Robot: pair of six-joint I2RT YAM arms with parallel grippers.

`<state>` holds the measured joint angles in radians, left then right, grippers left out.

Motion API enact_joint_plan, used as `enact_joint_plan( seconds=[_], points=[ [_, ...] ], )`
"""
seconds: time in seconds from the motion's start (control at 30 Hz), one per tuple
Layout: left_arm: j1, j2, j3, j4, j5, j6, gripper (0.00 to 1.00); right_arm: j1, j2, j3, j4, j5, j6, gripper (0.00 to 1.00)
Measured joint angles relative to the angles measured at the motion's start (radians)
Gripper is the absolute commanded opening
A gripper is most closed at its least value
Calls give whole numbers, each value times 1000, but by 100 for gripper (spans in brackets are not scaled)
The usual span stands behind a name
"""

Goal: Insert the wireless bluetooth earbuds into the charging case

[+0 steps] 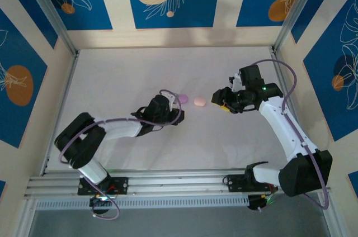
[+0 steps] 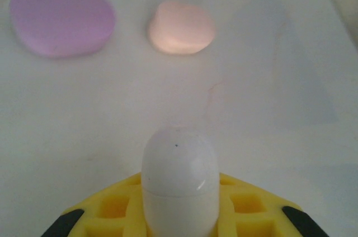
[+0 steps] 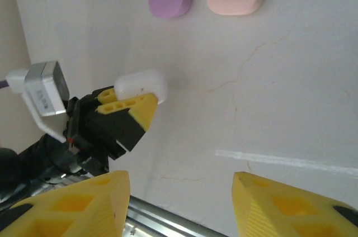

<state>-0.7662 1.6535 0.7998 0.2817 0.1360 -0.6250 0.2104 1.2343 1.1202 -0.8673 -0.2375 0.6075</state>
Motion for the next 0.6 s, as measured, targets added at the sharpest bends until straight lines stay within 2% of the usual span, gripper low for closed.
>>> enact_joint_plan(
  seconds=[0.3, 0.47, 0.57, 0.6],
  points=[
    [23, 149, 157, -176, 42, -86, 18, -3, 0, -129, 98, 60, 87, 52],
    [41, 195, 210, -238, 51, -111, 32, -5, 0, -160, 120, 90, 119, 52],
    [48, 195, 216, -268, 44, -112, 46, -7, 0, -160, 130, 119, 124, 53],
    [49, 195, 216, -285, 39, -114, 47, -8, 0, -160, 132, 136, 126, 54]
  ],
)
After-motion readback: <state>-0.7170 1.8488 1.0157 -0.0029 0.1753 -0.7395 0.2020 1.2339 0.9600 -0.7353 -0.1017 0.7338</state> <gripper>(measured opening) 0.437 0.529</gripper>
